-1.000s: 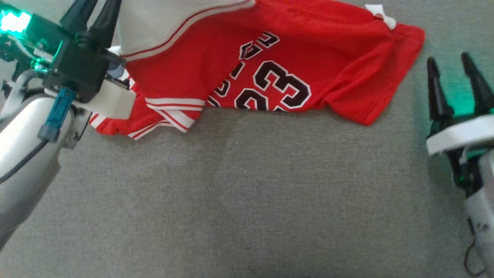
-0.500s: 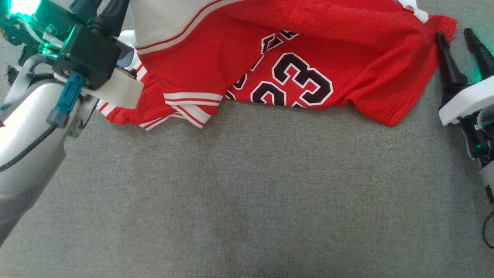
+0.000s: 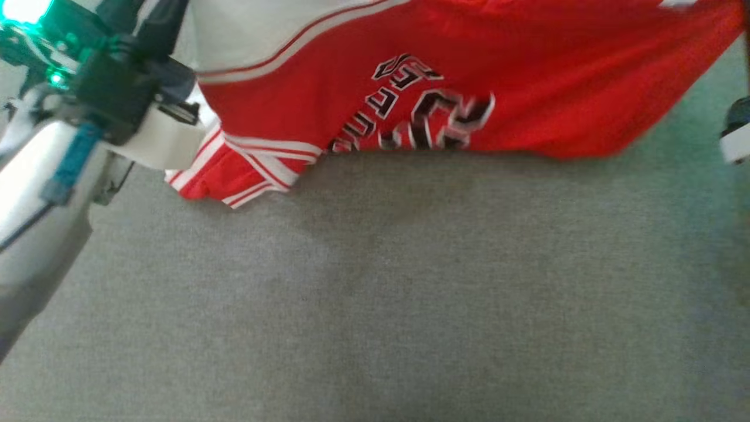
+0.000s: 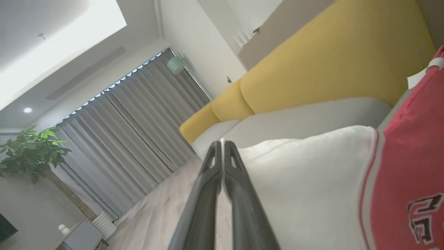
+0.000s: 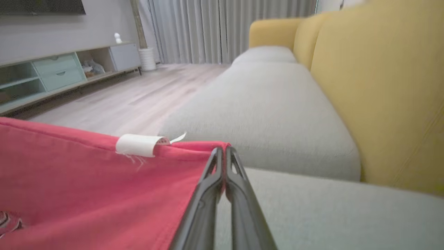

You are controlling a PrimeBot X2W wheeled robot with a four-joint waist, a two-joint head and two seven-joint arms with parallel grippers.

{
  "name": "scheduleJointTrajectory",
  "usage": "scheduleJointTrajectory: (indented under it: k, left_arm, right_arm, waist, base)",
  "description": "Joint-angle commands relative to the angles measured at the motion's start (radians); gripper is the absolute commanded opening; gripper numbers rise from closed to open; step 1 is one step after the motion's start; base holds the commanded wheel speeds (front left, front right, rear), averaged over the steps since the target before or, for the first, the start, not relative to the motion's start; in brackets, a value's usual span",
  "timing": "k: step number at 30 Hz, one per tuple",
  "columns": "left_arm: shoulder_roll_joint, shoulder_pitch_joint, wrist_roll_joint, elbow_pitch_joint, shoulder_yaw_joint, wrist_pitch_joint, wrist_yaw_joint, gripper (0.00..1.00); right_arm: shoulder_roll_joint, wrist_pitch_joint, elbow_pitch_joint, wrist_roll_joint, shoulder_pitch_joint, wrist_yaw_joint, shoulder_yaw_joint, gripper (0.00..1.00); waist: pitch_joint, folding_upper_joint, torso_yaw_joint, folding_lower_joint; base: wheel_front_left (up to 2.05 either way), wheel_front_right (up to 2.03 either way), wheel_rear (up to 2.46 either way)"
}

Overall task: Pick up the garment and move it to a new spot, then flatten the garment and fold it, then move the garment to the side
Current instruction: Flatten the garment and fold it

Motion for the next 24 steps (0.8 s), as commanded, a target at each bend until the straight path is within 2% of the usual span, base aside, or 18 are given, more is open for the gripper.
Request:
scheduleJointTrajectory:
  k: [1,9,10,14,20,24]
  left_arm:
    - [0.059,-0.042,-0.023,-0.034,0.072,-0.018,-0.009,0.0]
    - [0.109,-0.065,-0.149,-0.099,0.165,-0.07,-0.075,0.0]
    - [0.109,-0.065,-0.149,-0.099,0.165,-0.07,-0.075,0.0]
    - [0.145,-0.103,-0.195,-0.134,0.206,-0.067,-0.11,0.0]
    - [0.16,-0.207,-0.261,-0.185,0.249,-0.024,-0.163,0.0]
    - [0.145,-0.3,-0.288,-0.159,0.246,0.028,-0.206,0.0]
  right_arm:
    - [-0.046,-0.008,-0.065,-0.002,0.014,0.007,-0.02,0.0]
    - [-0.134,0.059,-0.318,-0.036,0.044,0.007,-0.16,0.0]
    - [-0.134,0.059,-0.318,-0.036,0.044,0.007,-0.16,0.0]
    - [-0.165,0.105,-0.432,-0.059,0.057,0.007,-0.256,0.0]
    - [-0.219,0.156,-0.507,-0.08,0.02,0.007,-0.352,0.0]
    - [-0.22,0.184,-0.5,-0.091,-0.064,0.007,-0.351,0.0]
  waist:
    - [-0.056,0.0,-0.02,0.0]
    - [-0.19,0.0,-0.053,0.0]
    - [-0.19,0.0,-0.053,0.0]
    - [-0.238,0.0,-0.071,0.0]
    - [-0.278,0.0,-0.1,0.0]
    - [-0.263,0.0,-0.116,0.0]
  base:
    - [0.0,0.0,0.0]
    - [0.0,0.0,0.0]
    - [0.0,0.0,0.0]
    - [0.0,0.0,0.0]
    - [0.0,0.0,0.0]
    - [0.0,0.0,0.0]
